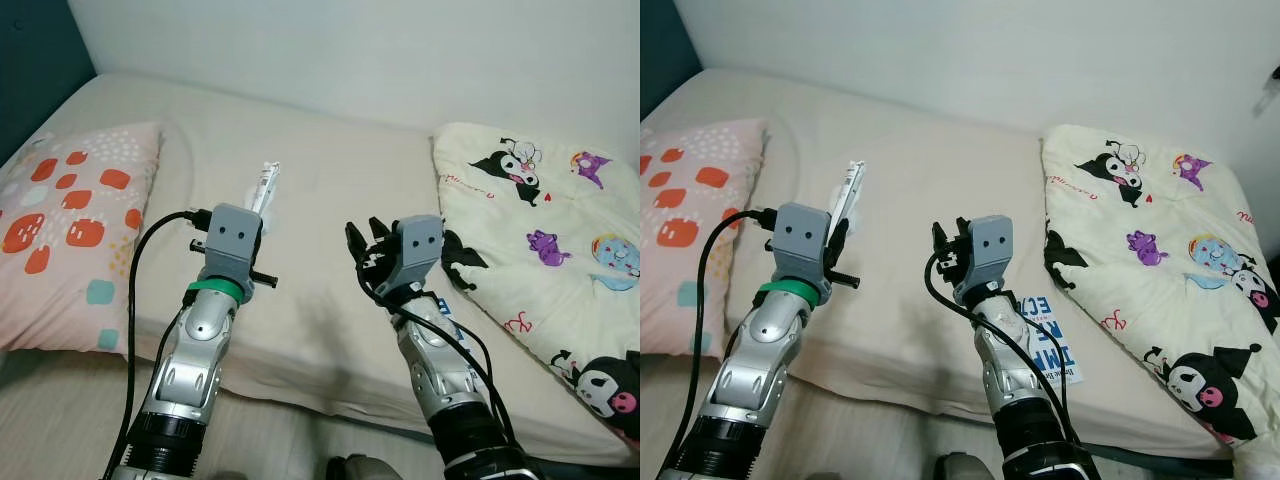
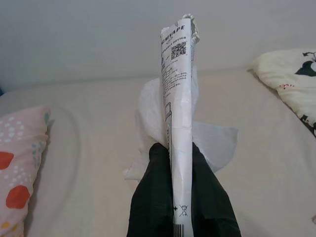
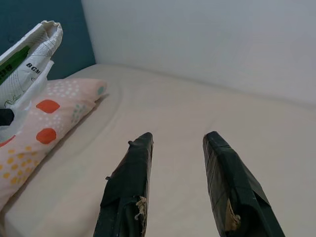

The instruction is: Clean up the room

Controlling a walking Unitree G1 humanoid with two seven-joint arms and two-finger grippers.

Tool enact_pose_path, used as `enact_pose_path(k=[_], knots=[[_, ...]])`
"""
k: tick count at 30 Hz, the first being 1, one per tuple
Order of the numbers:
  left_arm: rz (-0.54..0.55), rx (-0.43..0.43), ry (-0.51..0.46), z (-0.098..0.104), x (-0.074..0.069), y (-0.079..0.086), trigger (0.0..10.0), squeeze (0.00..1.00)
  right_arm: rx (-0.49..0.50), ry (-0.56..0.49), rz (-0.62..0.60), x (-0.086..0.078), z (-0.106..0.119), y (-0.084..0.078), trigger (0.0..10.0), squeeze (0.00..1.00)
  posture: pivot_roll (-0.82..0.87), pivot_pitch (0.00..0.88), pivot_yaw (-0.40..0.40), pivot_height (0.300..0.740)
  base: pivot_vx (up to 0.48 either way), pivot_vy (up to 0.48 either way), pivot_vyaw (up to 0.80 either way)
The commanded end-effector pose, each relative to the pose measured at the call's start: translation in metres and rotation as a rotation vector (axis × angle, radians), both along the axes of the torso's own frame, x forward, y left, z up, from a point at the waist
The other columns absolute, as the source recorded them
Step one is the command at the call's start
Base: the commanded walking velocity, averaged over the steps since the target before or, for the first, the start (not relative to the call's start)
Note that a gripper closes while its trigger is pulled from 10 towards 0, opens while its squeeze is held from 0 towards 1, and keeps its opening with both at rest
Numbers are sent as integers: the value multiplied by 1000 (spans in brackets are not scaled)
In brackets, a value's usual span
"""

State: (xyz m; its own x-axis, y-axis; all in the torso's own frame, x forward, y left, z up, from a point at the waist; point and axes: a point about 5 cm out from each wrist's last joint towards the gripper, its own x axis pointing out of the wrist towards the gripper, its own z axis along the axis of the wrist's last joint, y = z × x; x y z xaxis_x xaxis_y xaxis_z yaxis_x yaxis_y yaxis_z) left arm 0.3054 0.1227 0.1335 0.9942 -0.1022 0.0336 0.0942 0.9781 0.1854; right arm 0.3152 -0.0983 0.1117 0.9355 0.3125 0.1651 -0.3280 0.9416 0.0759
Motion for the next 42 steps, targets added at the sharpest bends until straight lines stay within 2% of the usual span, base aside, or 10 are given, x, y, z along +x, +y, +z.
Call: enact_pose_path(k=[1,7,30,39,42], knots=[[6,6,25,-5,-1,-1,10000,0,-3,9,-3,-2,-3,-3,10000,0,1,2,-34,740,0,-480,0],[12,8,31,-6,-1,0,10000,0,-4,9,-4,-2,-3,-3,10000,0,1,3,-35,740,0,-391,0],[37,19,63,-9,2,2,10000,0,-16,15,12,-2,-3,-2,10000,0,-3,0,-34,740,0,0,0],[27,23,70,-11,1,1,10000,0,-11,39,29,-2,-6,-2,10000,0,-2,0,-33,740,0,0,746],[-12,13,85,-14,-1,-3,10000,0,-5,42,35,-3,-6,-2,10000,0,-2,2,-34,740,0,0,744]])
